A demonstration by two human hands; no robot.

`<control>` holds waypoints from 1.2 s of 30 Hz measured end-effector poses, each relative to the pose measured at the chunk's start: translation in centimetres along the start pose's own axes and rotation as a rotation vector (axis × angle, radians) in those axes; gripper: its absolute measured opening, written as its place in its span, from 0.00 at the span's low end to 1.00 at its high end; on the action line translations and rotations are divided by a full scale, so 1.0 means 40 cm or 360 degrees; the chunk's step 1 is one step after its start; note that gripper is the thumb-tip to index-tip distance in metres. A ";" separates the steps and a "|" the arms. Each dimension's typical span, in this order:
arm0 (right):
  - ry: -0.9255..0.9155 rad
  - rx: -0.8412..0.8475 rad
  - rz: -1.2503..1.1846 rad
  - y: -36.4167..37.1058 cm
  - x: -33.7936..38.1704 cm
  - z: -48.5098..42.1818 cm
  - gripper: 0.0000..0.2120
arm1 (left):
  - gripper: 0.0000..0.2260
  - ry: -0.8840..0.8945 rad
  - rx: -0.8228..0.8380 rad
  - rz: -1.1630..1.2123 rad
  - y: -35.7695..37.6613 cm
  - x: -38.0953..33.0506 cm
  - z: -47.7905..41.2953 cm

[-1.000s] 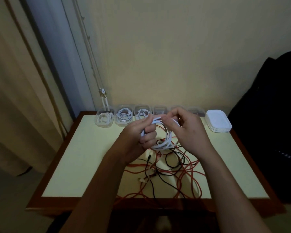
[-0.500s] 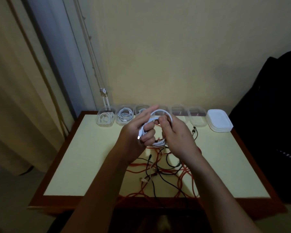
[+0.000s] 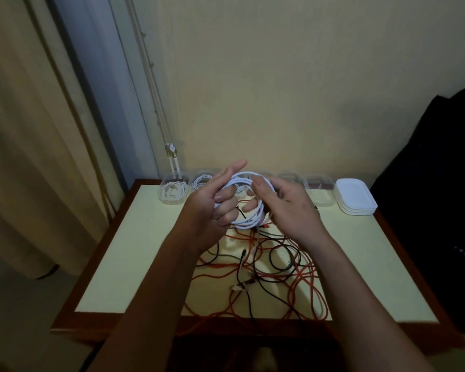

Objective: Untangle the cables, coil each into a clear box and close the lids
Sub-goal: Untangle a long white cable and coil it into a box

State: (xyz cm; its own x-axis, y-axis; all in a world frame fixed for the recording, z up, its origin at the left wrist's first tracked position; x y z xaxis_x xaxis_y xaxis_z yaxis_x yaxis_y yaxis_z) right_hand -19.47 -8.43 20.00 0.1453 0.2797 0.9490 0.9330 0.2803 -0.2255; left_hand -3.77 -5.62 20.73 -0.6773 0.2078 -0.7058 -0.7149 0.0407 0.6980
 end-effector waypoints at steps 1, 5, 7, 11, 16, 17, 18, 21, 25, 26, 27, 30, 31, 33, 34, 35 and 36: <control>-0.0033 0.0020 0.0024 -0.003 0.003 -0.001 0.19 | 0.14 -0.0026 0.0025 0.0039 0.001 -0.005 0.002; -0.0034 -0.0072 0.0158 -0.036 0.006 -0.004 0.20 | 0.13 -0.0052 0.0096 0.0231 -0.015 -0.032 0.006; -0.0051 -0.0116 0.0132 -0.056 0.002 -0.003 0.20 | 0.15 -0.0047 0.0143 0.0334 -0.025 -0.051 0.009; -0.0157 -0.0205 0.0291 -0.106 -0.004 0.004 0.17 | 0.16 0.0001 0.0158 0.0448 -0.047 -0.086 0.014; -0.0145 -0.0288 0.0247 -0.168 -0.041 0.014 0.11 | 0.18 0.0162 0.0104 0.0516 -0.074 -0.131 0.022; -0.0109 -0.0308 0.0214 -0.178 -0.056 0.017 0.10 | 0.17 0.0208 0.0034 0.0514 -0.073 -0.140 0.027; -0.0076 -0.0333 0.0180 -0.187 -0.071 0.020 0.08 | 0.14 0.0256 -0.0018 0.0533 -0.072 -0.148 0.032; -0.0017 -0.0447 0.0175 -0.201 -0.102 0.027 0.04 | 0.12 0.0402 -0.0172 0.0636 -0.066 -0.157 0.039; -0.0102 -0.0621 0.0514 -0.188 -0.104 0.024 0.06 | 0.16 0.0562 -0.0342 0.0413 -0.051 -0.139 0.026; -0.0178 -0.0621 0.0656 -0.183 -0.098 0.022 0.07 | 0.16 0.0607 -0.0363 0.0328 -0.046 -0.134 0.020; -0.0273 -0.0598 0.0800 -0.177 -0.093 0.021 0.07 | 0.16 0.0656 -0.0380 0.0237 -0.042 -0.132 0.015; -0.0519 -0.0482 0.1110 -0.153 -0.081 0.016 0.09 | 0.14 0.0798 -0.0386 -0.0060 -0.025 -0.124 0.004; -0.0578 -0.0449 0.1156 -0.144 -0.075 0.014 0.10 | 0.14 0.0829 -0.0374 -0.0145 -0.021 -0.119 0.001; -0.0645 -0.0370 0.1187 -0.126 -0.055 0.010 0.11 | 0.15 0.0864 -0.0339 -0.0305 -0.015 -0.107 -0.003; -0.0654 -0.0325 0.1176 -0.117 -0.044 0.008 0.12 | 0.16 0.0871 -0.0321 -0.0395 -0.014 -0.101 -0.004; -0.0648 -0.0280 0.1126 -0.107 -0.033 0.008 0.12 | 0.17 0.0874 -0.0309 -0.0486 -0.011 -0.094 -0.005; -0.0640 -0.0243 0.1041 -0.099 -0.020 0.009 0.12 | 0.18 0.0870 -0.0302 -0.0578 -0.009 -0.087 -0.005</control>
State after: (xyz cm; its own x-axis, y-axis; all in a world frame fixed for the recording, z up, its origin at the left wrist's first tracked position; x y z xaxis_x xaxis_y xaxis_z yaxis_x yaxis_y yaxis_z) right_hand -23.39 -9.43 20.04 0.5779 0.6638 0.4747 0.7383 -0.1774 -0.6507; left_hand -1.17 -6.55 22.91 -0.3437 -0.3119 -0.8858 -0.8977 -0.1678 0.4075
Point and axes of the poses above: each hand's wrist, its own z-axis away from the middle knuckle, its own y-axis out of the palm, x = y × z, the point moved 1 cm from there along -z, towards the middle knuckle, and after that the axes turned 1 degree about -y, right-handed, at the moved point
